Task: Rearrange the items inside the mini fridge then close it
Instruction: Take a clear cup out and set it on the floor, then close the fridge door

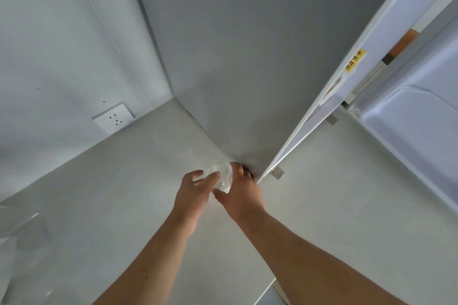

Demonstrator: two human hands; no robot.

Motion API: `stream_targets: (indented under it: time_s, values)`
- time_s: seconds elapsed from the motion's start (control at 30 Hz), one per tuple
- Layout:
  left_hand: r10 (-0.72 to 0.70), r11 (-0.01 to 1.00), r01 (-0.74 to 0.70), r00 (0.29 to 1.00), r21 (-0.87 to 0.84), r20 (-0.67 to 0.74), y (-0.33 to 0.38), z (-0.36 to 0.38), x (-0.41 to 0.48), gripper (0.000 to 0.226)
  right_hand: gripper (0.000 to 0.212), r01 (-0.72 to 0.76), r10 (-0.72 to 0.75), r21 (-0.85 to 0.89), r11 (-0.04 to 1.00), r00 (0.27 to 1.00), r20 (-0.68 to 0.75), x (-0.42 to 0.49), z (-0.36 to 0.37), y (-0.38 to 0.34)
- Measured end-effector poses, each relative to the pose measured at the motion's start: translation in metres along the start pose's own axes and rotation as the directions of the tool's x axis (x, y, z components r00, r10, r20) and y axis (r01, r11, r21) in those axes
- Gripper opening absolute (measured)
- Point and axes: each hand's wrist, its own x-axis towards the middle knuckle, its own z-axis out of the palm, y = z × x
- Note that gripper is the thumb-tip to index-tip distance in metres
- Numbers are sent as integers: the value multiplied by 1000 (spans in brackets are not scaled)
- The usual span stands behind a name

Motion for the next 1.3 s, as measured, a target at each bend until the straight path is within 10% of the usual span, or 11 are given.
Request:
stream_targets:
  time_s: [0.47, 0.73, 1.3]
  values:
    - [315, 932, -263, 928, 251, -198, 5, -2, -44, 46, 65, 39, -40, -45, 998, 999, -7, -31, -27, 20]
    - [530, 714, -538, 833, 448, 155, 13, 67, -116, 29, 35, 99, -115, -83, 992, 969, -217, -63, -108, 67]
    - [856, 189, -924, 321, 332, 405, 203, 265, -218, 84, 68, 80, -265, -305, 949, 724, -636, -131, -402, 132]
